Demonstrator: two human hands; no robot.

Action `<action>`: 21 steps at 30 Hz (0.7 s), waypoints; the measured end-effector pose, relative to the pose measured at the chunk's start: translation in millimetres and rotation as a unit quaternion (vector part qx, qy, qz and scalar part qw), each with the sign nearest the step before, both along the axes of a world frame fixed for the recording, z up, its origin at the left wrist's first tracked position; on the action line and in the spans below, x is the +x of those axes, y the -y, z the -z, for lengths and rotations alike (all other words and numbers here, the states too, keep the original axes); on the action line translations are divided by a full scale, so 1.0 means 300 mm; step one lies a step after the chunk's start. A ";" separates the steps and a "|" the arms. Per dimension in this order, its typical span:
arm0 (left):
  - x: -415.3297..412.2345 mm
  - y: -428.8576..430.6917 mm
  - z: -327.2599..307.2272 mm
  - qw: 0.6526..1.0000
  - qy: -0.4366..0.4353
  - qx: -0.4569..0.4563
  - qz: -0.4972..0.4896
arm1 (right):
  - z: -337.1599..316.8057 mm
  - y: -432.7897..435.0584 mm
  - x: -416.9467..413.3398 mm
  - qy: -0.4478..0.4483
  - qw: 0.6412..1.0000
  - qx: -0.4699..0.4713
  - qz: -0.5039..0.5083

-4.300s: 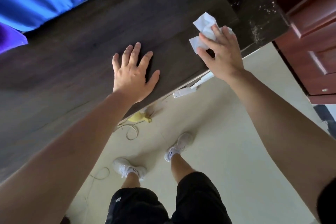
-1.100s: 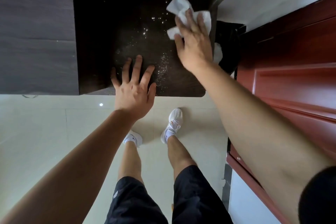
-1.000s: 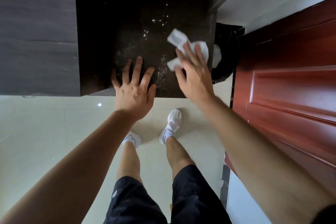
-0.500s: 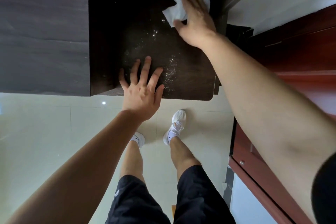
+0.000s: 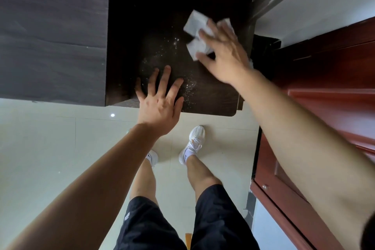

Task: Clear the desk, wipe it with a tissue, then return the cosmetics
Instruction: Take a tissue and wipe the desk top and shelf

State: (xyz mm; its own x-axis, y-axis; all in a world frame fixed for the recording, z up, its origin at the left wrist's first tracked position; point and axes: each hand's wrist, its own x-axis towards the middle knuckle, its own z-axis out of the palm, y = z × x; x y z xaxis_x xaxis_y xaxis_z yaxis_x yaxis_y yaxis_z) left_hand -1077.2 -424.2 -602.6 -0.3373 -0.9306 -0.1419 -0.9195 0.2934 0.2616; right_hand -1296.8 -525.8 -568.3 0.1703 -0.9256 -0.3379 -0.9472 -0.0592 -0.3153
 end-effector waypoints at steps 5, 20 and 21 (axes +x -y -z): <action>-0.004 0.000 -0.008 1.000 0.010 0.003 0.001 | 0.020 0.174 0.125 -0.016 1.000 -0.001 0.020; 0.014 -0.046 -0.049 1.000 0.011 0.004 -0.026 | 0.010 0.036 0.069 -0.021 0.999 -0.035 0.011; 0.022 -0.066 -0.050 0.999 0.016 0.000 -0.035 | 0.017 0.080 0.124 -0.018 0.999 -0.030 0.004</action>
